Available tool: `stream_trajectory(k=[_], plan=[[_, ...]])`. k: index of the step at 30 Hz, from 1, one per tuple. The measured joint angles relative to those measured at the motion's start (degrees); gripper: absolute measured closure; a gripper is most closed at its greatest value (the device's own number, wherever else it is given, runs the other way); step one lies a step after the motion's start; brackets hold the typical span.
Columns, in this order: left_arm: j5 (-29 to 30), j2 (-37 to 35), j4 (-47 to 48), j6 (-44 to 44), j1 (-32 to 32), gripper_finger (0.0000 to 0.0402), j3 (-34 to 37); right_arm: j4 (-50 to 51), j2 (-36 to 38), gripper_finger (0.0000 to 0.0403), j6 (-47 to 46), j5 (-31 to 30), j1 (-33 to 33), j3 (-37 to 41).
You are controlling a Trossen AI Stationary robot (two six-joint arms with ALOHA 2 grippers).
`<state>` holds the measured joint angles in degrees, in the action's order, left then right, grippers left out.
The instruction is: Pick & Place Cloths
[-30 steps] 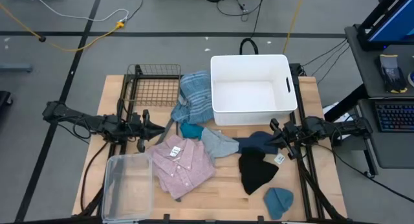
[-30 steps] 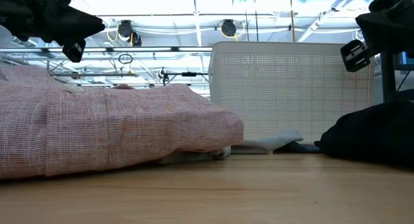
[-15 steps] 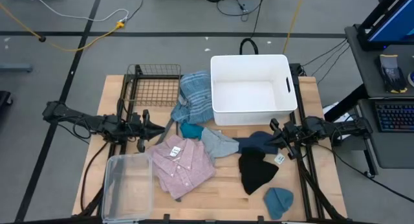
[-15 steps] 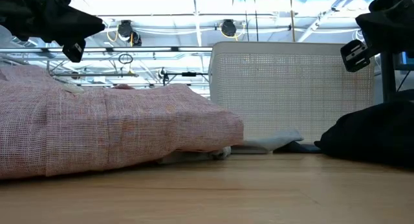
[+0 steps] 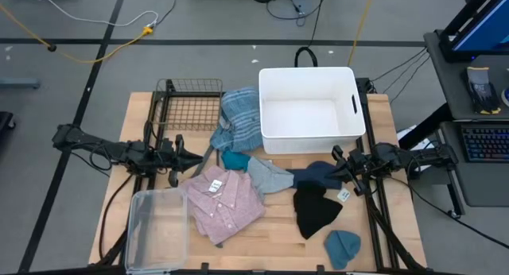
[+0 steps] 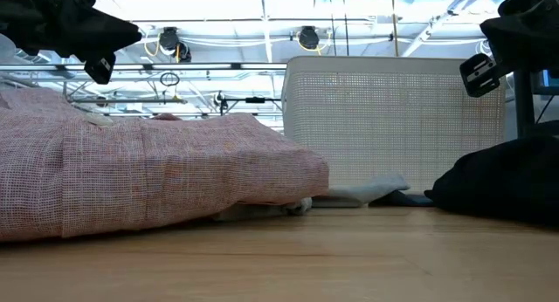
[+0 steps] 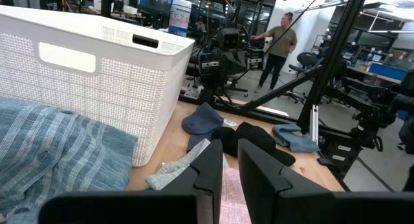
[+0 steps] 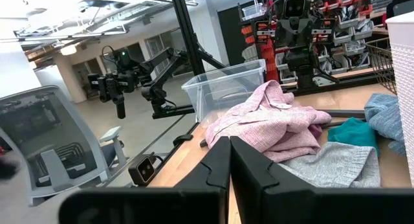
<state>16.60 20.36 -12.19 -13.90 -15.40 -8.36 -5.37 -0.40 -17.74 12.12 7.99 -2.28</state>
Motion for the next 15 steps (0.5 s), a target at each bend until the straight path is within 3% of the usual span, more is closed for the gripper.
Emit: stream_trajectory(k=[15], plan=[[-0.02,0.00,0.01,0.01,-0.02,0.0353,0.00,-0.01,-0.01,0.0399,-0.97,-0.14,0.00,0.02]])
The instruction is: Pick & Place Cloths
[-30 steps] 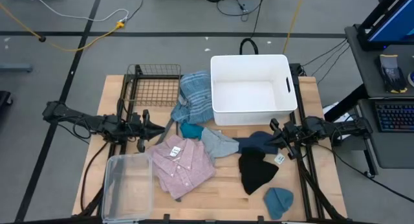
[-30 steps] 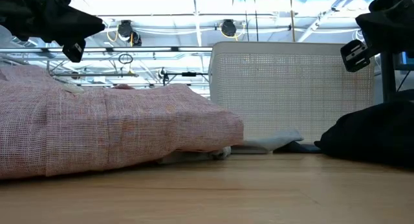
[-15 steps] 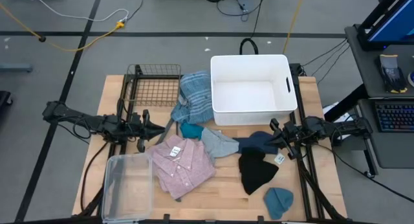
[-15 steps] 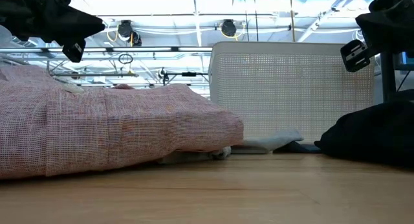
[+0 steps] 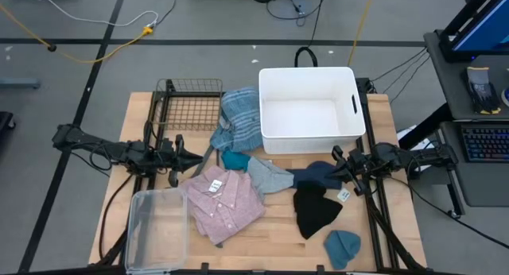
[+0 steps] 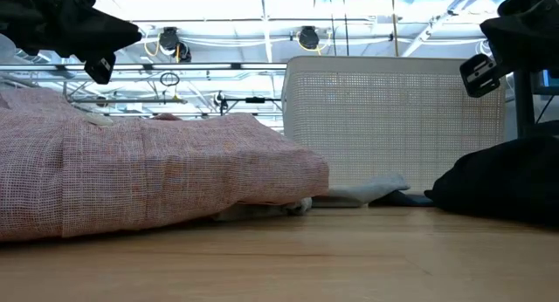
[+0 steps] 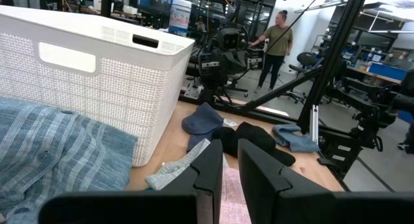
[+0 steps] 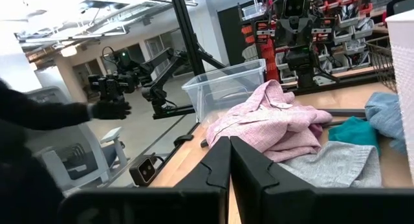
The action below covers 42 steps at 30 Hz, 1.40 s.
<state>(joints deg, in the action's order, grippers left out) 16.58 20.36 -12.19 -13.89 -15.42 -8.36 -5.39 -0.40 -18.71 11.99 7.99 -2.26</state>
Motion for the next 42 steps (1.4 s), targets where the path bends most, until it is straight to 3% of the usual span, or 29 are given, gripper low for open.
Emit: stream_trajectory(k=[5,9,13,22,28,32,36,42], plan=[[0.10,-0.02,-0.06,0.12,0.02,0.0353,0.00,0.00,0.02,0.0399,-3.90,0.06,-0.02,-0.01],[4.42,0.00,-0.58,0.22,0.02,0.0353,0.02,0.00,0.00,0.0399,-7.69,0.06,0.00,0.00],[9.14,-0.02,-5.55,0.18,0.02,0.0353,0.01,0.00,0.02,0.0399,-7.77,-0.02,0.00,-0.02],[10.87,0.04,-22.62,-8.96,0.00,0.0353,-0.02,0.00,0.02,0.0399,-6.82,-0.13,-0.02,0.00],[16.46,3.44,-24.17,-7.56,0.02,0.0353,-4.40,0.00,0.00,0.0399,-4.34,-0.18,-0.02,-0.02],[18.79,9.66,-16.69,-7.09,0.02,0.0353,-12.01,-0.02,0.00,0.0399,-4.46,-0.18,-0.02,-0.02],[19.56,17.56,-2.48,-7.80,0.02,0.0353,-22.87,-0.32,0.00,0.0399,-4.58,-0.18,-0.02,-0.02],[19.47,30.23,17.05,-15.61,0.00,0.0353,-39.05,-0.47,0.00,0.0399,-4.58,-0.15,-0.02,-0.02]])
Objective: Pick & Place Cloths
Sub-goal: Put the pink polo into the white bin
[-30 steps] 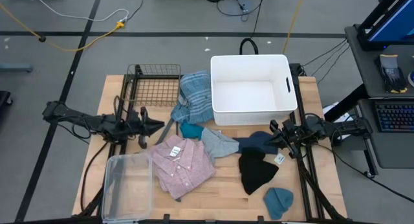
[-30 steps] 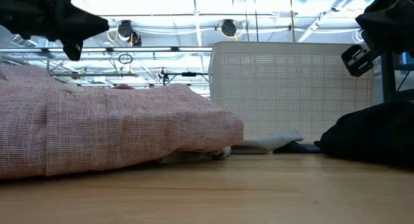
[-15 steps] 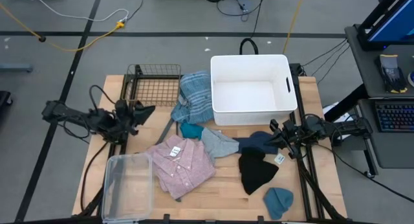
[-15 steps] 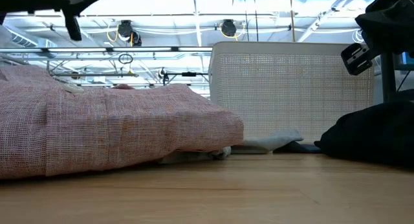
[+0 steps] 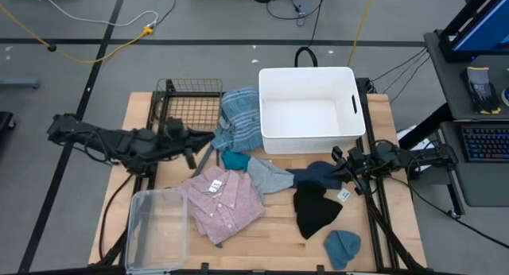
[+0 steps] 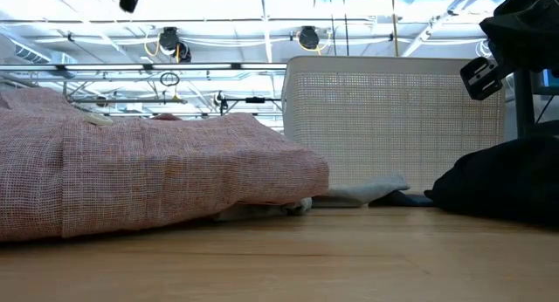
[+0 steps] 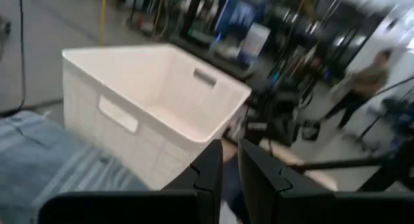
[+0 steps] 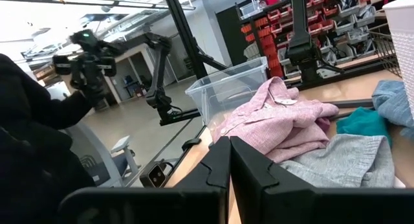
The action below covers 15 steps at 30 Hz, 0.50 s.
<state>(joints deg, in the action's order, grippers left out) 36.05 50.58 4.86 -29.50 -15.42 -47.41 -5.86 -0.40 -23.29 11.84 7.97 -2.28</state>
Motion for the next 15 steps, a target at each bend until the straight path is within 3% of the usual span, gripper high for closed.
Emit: stream_trajectory(k=[7,10,15], plan=[[-0.65,14.69,23.48,-8.04,0.40,0.0353,-16.91,0.02,0.00,0.0399,0.37,0.00,0.01,0.00],[-2.37,18.70,25.15,-6.47,0.79,0.0353,-20.87,0.03,0.00,0.0399,0.39,0.00,0.02,0.00],[-3.75,21.64,23.25,6.47,0.76,0.0353,-22.76,0.03,0.00,0.0399,0.39,0.00,0.00,0.02]])
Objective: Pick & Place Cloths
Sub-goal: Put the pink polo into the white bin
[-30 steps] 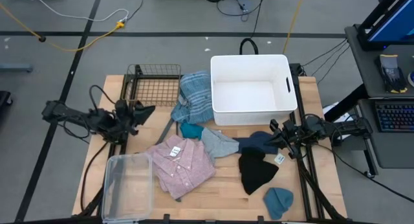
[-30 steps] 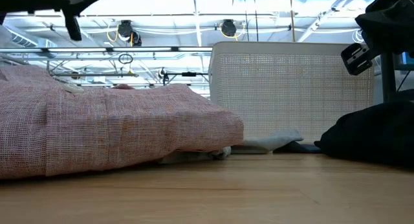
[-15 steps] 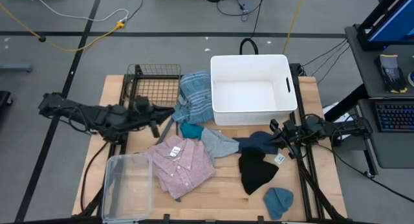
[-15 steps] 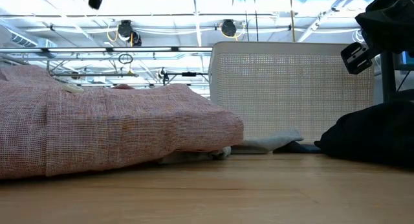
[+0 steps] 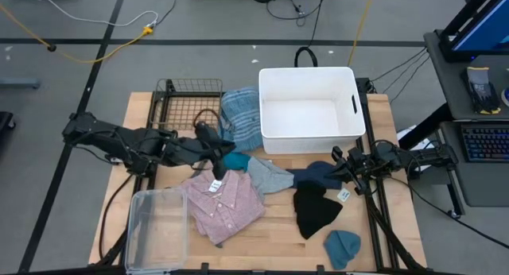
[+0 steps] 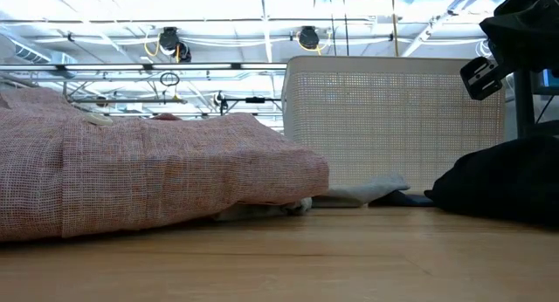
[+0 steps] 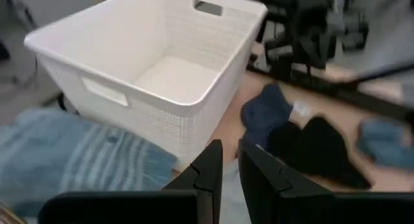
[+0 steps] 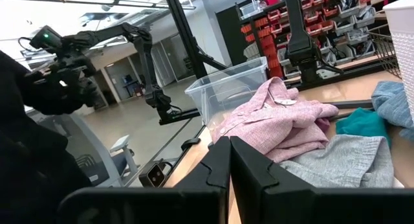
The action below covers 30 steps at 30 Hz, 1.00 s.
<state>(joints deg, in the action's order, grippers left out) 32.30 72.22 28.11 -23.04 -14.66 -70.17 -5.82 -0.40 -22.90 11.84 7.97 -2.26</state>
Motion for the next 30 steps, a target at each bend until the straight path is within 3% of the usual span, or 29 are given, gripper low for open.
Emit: stream_trajectory(k=[12,20,30], plan=[[-1.65,0.53,-1.61,-6.23,0.00,0.0353,0.00,0.02,0.00,0.0399,0.00,0.00,0.01,-0.02],[-14.72,0.53,-2.71,-10.51,0.00,0.0353,0.01,0.02,0.00,0.0399,0.00,0.00,0.02,-0.01],[-20.25,1.60,-2.58,-13.59,-0.08,0.0342,0.04,0.04,0.00,0.0399,0.00,-0.01,0.00,-0.01]])
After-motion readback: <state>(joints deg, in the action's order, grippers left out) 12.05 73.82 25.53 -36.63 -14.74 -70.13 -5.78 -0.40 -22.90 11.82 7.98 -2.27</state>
